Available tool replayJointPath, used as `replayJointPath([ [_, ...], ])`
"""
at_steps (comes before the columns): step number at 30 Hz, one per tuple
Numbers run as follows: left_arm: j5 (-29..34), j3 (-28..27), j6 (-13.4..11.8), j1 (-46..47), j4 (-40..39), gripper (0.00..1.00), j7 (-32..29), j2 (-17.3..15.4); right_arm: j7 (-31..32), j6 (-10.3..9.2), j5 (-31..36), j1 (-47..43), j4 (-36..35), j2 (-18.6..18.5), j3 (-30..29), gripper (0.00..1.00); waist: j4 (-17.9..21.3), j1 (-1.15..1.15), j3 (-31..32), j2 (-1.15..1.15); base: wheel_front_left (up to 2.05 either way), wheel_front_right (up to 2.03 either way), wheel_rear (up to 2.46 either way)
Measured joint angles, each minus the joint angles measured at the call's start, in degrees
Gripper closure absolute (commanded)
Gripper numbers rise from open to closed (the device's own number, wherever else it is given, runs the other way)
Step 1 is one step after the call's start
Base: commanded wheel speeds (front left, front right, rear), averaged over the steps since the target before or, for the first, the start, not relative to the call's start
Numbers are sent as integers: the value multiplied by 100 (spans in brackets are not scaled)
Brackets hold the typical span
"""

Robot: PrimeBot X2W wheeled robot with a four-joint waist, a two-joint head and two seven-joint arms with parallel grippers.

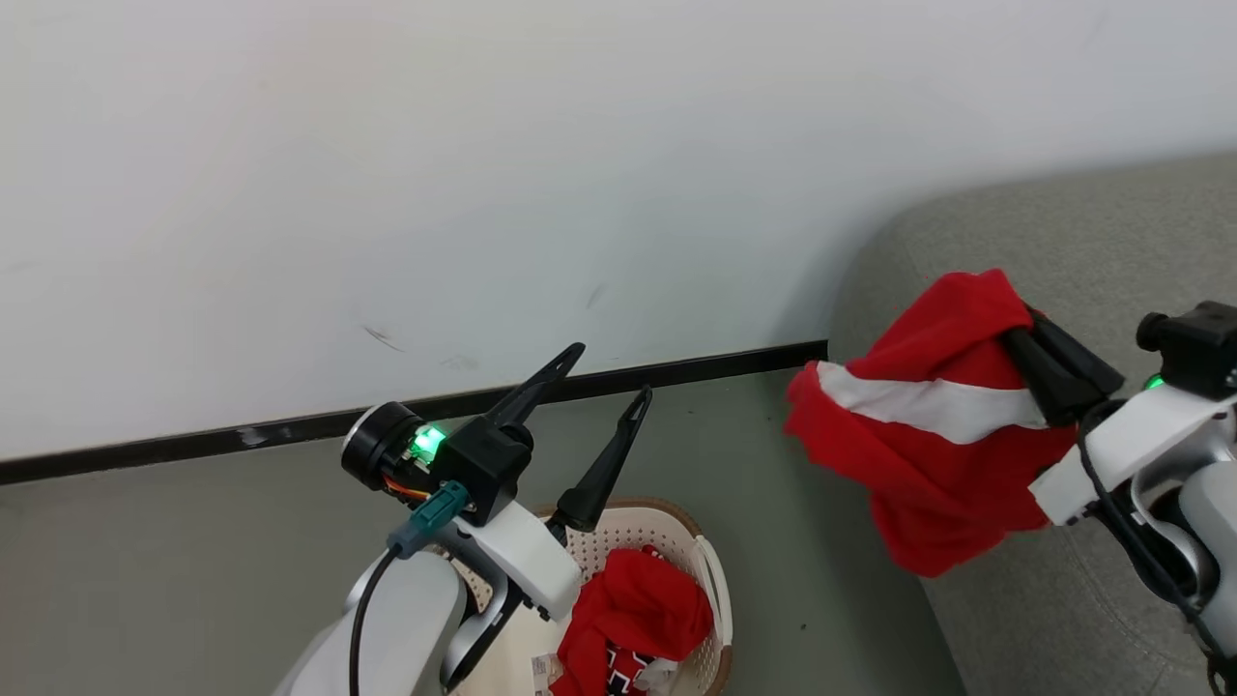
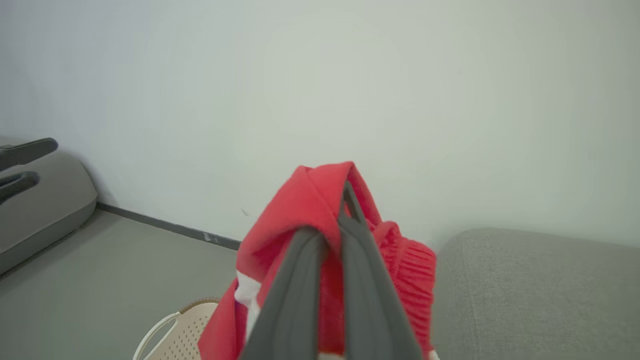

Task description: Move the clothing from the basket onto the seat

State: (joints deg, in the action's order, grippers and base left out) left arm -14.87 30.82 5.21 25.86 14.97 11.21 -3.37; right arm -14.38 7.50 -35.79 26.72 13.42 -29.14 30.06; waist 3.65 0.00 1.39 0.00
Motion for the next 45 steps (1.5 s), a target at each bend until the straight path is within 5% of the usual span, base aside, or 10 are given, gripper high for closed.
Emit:
replayJointPath([
  [23, -339, 769, 108, -307, -10, 0, 103, 77, 0, 0, 580, -2056, -772, 82, -2112, 100, 961, 0, 83, 0, 0, 0, 0],
  [37, -385, 758, 93, -307, -13, 0, 123, 89, 0, 0, 931, -2364, -1132, 222, -1864, 100, 1564, 0, -28, 0, 0, 0, 0],
  [45, -242, 571, -200, -305, -83, 0, 123, -69, 86, 0, 936, -1243, -1072, 196, -1768, 100, 1676, 0, -296, 0, 0, 0, 0],
])
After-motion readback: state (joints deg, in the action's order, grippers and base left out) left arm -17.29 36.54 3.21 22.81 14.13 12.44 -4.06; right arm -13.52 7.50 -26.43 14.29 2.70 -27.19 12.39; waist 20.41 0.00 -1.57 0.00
